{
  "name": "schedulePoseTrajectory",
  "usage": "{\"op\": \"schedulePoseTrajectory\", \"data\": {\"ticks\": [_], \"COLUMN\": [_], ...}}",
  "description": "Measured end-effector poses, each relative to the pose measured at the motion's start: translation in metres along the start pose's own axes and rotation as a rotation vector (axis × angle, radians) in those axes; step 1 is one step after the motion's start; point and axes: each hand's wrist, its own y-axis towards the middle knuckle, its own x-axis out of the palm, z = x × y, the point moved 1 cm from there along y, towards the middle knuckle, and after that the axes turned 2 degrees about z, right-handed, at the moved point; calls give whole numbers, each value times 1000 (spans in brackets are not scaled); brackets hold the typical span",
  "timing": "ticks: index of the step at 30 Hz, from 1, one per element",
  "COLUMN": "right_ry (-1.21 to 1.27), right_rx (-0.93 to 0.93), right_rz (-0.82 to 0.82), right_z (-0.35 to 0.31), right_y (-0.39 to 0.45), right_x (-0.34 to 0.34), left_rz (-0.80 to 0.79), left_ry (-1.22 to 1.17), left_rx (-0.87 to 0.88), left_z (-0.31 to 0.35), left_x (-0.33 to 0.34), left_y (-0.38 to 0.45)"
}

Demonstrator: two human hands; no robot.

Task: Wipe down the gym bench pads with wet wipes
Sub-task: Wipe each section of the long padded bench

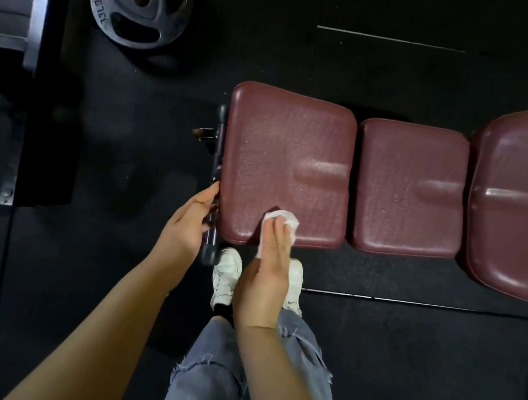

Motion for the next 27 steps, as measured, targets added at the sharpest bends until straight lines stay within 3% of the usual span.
{"op": "schedulePoseTrajectory", "data": {"ticks": [4, 10, 12, 15, 17, 23, 27], "right_ry": [89, -90, -136, -178, -164, -67, -82], "right_rx": [-261, -849, -930, -956, -965, -1057, -1302], "right_rz": [-115, -535, -654, -826, -831, -642, -686], "right_z": [-1, 29, 23, 16, 16, 7, -1], "right_y": [-3, 58, 79, 89, 89, 78, 97], "right_x": [-3, -47, -58, -66, -66, -41, -29], "left_rz": [-13, -54, -105, -31, -8, 39, 22], "left_ry": [-5, 52, 74, -52, -90, -94, -93], "left_rx": [26, 20, 25, 22, 23, 24, 16], "left_z": [-3, 0, 2, 6, 6, 0, 1], "left_x": [-1, -6, -7, -5, -2, -4, -6], "left_y": [-2, 3, 4, 0, -3, -2, -1]}}
